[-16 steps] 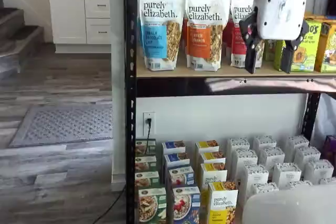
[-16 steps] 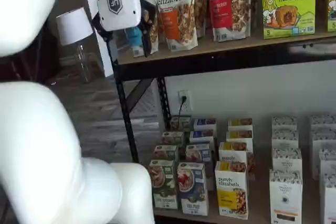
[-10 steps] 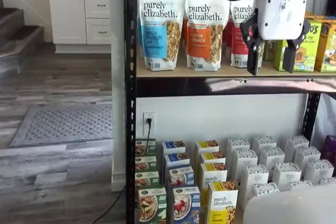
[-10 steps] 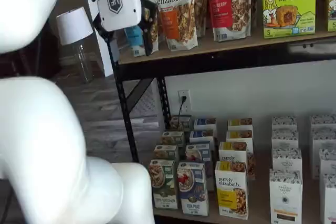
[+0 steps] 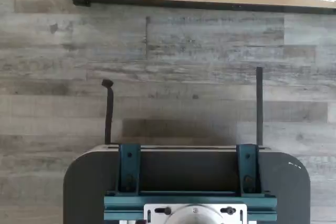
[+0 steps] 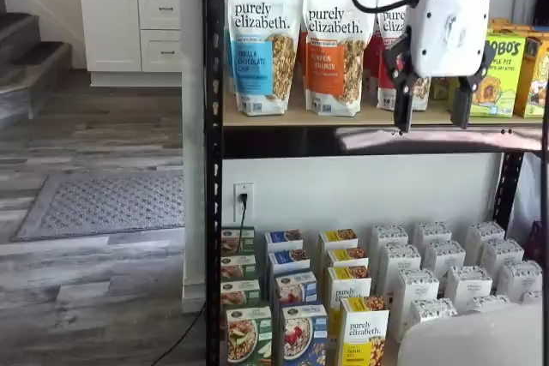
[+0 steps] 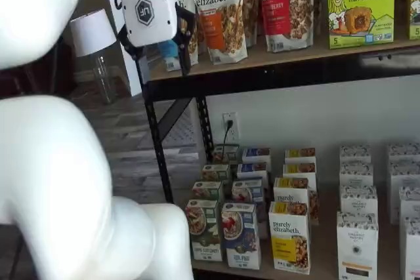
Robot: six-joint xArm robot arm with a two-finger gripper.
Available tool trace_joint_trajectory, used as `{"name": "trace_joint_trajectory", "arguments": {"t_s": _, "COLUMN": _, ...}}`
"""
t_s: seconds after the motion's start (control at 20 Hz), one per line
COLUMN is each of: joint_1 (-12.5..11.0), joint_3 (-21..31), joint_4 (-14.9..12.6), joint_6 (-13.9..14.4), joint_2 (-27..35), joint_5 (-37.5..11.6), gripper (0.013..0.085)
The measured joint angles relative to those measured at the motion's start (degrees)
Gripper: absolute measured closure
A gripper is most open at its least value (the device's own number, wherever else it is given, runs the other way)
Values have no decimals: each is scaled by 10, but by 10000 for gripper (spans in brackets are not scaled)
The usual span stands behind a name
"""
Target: Pick up the blue and white box that is on the bottom shelf, the second box from the left
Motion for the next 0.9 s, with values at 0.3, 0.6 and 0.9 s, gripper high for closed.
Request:
{"name": "trace_joint_trajectory", "arguments": {"t_s": 0.3, "joint_1": 17, "joint_3": 50, "joint_4": 1, "joint_6": 18, "joint_2": -13, "joint_5": -57, "gripper": 130}}
{"name": "trace_joint_trajectory", "arguments": {"t_s": 0.6, "joint_1": 23, "joint_3": 101, "joint_4": 8, "joint_6": 26, "joint_2": -21, "joint_5": -110, "gripper": 130}}
{"name": "trace_joint_trajectory", "arguments": {"t_s": 0.9, "joint_1": 25, "joint_3": 142, "joint_4": 13, "joint_6": 30, "joint_2": -17, "joint_5": -149, "gripper": 130}}
